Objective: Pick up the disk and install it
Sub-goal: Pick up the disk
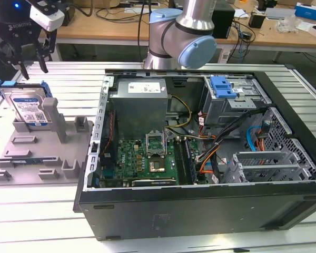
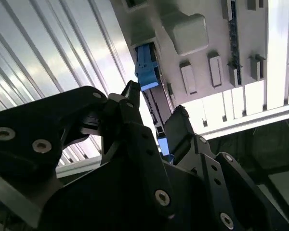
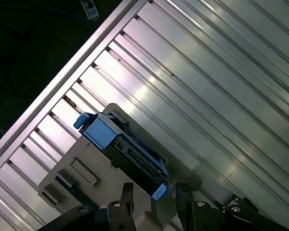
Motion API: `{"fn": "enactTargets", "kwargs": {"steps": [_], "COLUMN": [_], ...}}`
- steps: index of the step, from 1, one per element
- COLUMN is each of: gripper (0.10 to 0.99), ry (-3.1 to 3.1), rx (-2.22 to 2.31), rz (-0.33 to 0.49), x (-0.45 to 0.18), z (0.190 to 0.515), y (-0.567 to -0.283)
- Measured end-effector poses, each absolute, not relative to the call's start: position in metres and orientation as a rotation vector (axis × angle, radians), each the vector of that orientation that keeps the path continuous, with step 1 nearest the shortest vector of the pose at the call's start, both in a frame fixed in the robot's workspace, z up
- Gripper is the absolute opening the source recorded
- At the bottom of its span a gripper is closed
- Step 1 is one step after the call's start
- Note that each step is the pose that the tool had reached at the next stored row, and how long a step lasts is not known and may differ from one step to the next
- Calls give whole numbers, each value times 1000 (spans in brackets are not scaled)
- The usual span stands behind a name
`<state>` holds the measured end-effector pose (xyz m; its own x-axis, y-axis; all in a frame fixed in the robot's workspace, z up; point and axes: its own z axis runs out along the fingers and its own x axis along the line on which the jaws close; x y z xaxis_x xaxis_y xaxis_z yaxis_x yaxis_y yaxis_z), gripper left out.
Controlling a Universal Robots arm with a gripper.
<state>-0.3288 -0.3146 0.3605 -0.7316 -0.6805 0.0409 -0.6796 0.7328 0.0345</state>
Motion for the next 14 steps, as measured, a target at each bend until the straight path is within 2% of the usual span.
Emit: {"fn": "enactTargets", "kwargs": {"steps": [14], "gripper": [482], "ry": [-2624], "rx": [1661], "rz": [1], "x": [-329], "z": [360], "y": [-315]}}
